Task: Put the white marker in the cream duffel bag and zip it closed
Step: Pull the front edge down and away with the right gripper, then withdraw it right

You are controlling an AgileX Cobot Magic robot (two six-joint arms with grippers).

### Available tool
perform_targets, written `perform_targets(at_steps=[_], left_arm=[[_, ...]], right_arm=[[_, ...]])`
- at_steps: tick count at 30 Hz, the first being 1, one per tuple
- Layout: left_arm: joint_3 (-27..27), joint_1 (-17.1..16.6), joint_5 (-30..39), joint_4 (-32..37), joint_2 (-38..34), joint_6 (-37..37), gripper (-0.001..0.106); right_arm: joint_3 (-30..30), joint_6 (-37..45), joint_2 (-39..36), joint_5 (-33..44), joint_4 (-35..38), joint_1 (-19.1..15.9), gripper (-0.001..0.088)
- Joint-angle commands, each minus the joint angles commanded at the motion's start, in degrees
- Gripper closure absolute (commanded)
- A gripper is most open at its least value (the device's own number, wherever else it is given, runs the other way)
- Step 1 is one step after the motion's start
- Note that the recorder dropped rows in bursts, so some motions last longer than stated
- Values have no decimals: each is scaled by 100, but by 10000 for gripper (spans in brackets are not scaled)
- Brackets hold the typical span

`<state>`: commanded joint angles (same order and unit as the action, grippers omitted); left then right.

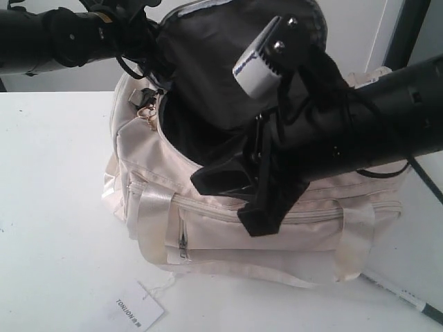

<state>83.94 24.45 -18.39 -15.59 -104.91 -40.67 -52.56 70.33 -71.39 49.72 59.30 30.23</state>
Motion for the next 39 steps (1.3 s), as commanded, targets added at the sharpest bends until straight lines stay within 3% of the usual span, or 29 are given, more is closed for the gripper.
perform_targets(at_steps=[3,4,9,16,26,34,39], left_arm=[[0,0,0,0,0,0,1053],[0,0,0,0,0,0,1053],[0,0,0,0,0,0,1053],[0,0,0,0,0,0,1053],[0,0,0,0,0,0,1053],[0,0,0,0,0,0,1053],[0,0,0,0,0,0,1053]], right_arm=[[0,-10,0,411,0,0,863],[0,-10,0,436,0,0,868],[0,-690,5,501,-544,0,868],[0,-1453,5,1175,-1527,0,868],[0,-3074,5,1755,-3378,0,868],[0,-4044,5,1845,-4167,0,868],[0,-4129,131,1845,-4292,0,868]])
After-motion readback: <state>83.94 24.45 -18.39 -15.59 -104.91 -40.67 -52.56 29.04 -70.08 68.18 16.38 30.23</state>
